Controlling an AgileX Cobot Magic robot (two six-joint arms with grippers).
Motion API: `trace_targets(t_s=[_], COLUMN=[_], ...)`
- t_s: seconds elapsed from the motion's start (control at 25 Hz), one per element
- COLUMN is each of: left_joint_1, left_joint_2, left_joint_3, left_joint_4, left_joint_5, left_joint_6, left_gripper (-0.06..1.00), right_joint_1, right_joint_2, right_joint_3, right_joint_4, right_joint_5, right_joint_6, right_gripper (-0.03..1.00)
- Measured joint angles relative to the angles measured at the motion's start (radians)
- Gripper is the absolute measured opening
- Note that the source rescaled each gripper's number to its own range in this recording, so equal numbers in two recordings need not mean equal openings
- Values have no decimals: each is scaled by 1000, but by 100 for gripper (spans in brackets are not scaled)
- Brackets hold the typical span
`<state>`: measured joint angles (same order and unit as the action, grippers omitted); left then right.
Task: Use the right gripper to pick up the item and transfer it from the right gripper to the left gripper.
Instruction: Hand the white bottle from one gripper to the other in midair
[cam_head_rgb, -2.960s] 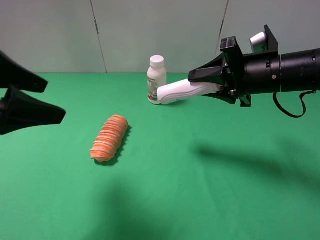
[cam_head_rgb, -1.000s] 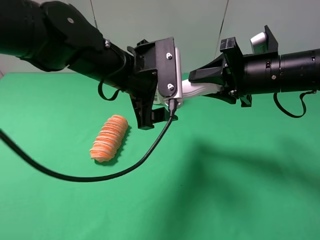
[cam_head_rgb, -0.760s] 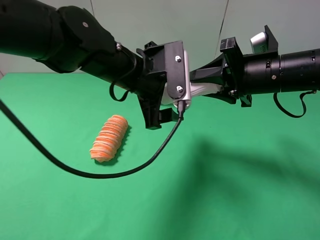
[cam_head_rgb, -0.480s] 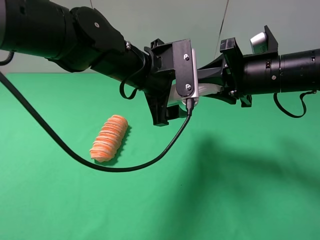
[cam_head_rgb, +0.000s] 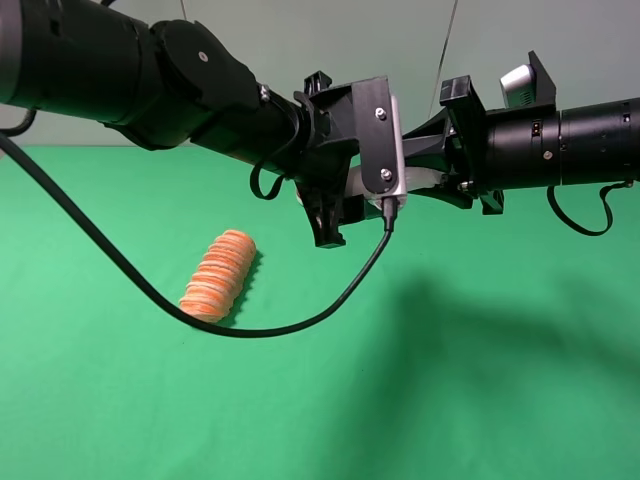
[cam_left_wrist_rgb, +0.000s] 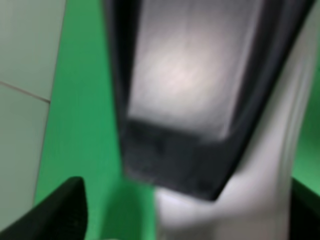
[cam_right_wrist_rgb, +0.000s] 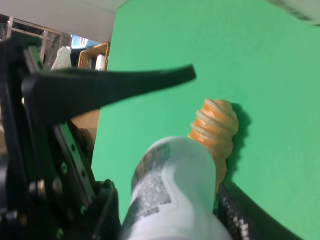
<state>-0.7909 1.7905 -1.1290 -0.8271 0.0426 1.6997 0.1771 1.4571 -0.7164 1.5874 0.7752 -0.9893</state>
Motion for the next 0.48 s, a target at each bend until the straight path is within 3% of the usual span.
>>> trace_targets(t_s=[0.16, 0.24, 0.48], left_joint_1=[-10, -10, -10], left_joint_2=[36, 51, 53], left_joint_3=[0, 0, -1], left_joint_4=[0, 0, 0], left_joint_5=[-3, -5, -15], left_joint_6=[0, 0, -1], left_gripper=[31, 5, 2], right_joint_1=[0, 0, 0], right_joint_2=[0, 0, 0], right_joint_3=[0, 0, 1], right_joint_4=[-1, -3, -9], right_joint_5=[0, 0, 1], right_joint_6=[0, 0, 3], right_gripper=[1, 1, 1])
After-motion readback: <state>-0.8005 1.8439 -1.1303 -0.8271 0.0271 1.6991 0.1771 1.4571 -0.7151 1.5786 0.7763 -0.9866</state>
